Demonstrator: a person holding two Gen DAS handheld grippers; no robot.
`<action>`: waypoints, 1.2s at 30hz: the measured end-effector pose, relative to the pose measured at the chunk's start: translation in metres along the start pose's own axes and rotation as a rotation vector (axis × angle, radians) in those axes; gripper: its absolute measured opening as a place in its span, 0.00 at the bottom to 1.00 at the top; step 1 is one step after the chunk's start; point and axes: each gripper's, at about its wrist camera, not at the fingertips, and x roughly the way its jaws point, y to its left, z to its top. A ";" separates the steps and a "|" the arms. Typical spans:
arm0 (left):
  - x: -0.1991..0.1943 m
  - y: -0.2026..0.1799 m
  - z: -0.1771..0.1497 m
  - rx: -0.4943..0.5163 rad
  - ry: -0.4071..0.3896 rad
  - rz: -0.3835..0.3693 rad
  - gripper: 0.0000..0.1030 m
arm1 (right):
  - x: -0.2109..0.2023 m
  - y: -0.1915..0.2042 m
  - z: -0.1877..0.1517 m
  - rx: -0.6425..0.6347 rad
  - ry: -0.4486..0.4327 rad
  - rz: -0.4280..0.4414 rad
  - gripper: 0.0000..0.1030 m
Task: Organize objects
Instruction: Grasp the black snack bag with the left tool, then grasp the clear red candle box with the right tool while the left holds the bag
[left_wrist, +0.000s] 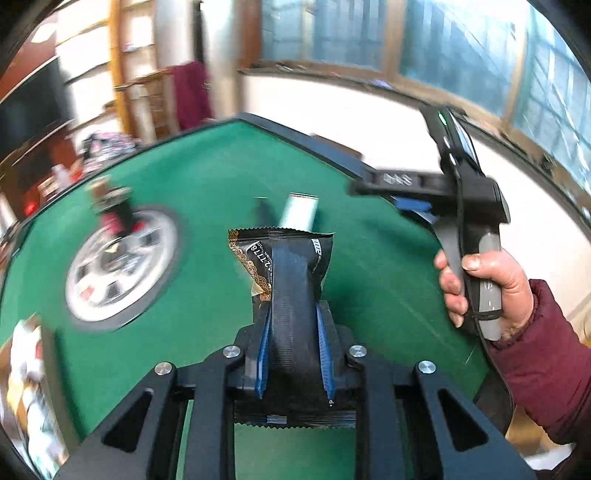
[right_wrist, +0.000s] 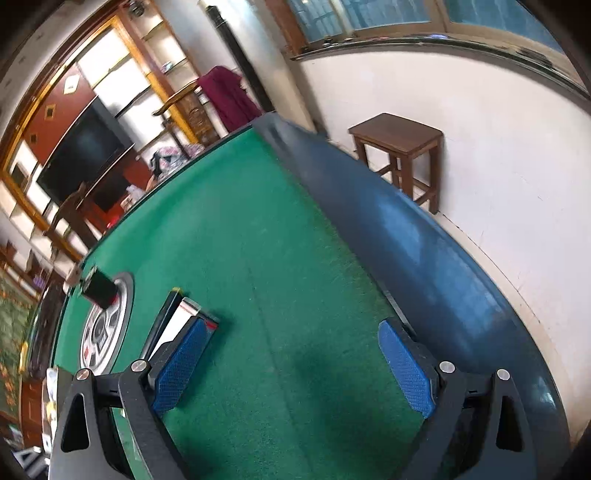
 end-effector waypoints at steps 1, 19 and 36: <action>-0.010 0.009 -0.007 -0.021 -0.017 0.030 0.21 | 0.000 0.003 -0.002 -0.014 0.002 0.007 0.94; -0.091 0.087 -0.091 -0.286 -0.112 0.097 0.21 | 0.012 0.155 -0.103 -0.581 0.148 -0.094 0.71; -0.148 0.132 -0.147 -0.420 -0.199 0.109 0.20 | 0.000 0.159 -0.121 -0.339 0.274 0.224 0.29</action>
